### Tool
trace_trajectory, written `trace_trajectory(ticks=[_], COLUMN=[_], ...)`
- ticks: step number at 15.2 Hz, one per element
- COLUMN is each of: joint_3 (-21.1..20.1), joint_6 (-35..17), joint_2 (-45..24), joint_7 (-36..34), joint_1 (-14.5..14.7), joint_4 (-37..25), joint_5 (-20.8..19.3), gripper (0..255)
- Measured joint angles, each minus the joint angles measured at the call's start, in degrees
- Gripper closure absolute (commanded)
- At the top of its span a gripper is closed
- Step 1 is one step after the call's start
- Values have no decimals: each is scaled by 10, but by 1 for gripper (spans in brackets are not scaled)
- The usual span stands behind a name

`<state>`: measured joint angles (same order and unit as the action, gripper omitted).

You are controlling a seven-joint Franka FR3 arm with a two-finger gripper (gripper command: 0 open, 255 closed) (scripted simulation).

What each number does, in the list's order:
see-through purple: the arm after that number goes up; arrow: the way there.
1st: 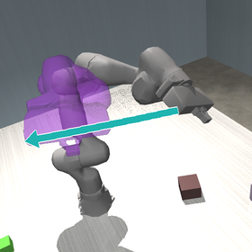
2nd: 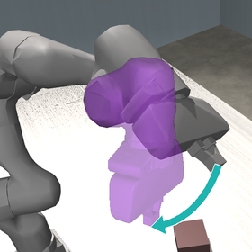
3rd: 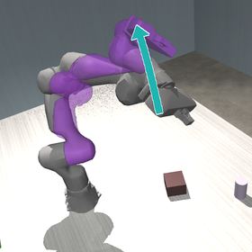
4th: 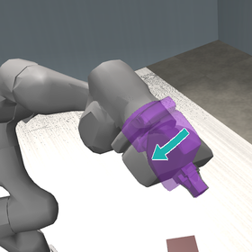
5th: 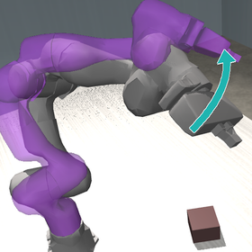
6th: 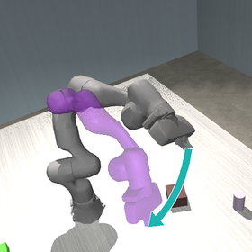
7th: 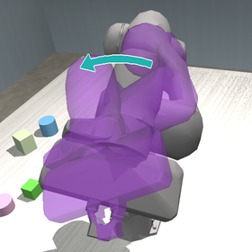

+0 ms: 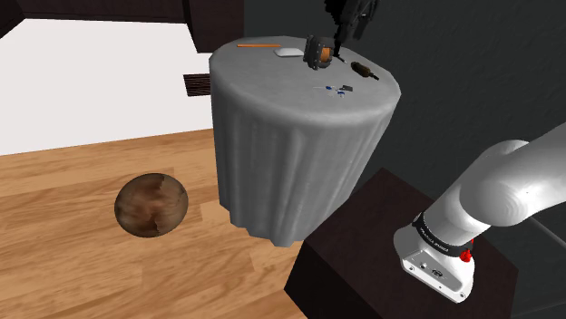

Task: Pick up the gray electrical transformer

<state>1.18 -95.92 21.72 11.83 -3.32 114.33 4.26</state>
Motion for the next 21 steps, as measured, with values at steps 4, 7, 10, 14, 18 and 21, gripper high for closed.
trace_trajectory(ticks=[4, 7, 10, 14, 18, 21], joint_3=[14, 21, 30, 38, 43, 43], joint_6=[-4, 1, 11, 35, 61, 44], joint_2=[-88, -162, -238, -336, -424, -430], joint_7=[11, 16, 24, 30, 34, 37], joint_1=[-8, -13, -20, -32, -44, -45], joint_4=[-74, -146, -225, -338, -444, -432], joint_5=[-1, 1, 6, 14, 22, 22], gripper=[0, 0, 0, 0, 0, 0])
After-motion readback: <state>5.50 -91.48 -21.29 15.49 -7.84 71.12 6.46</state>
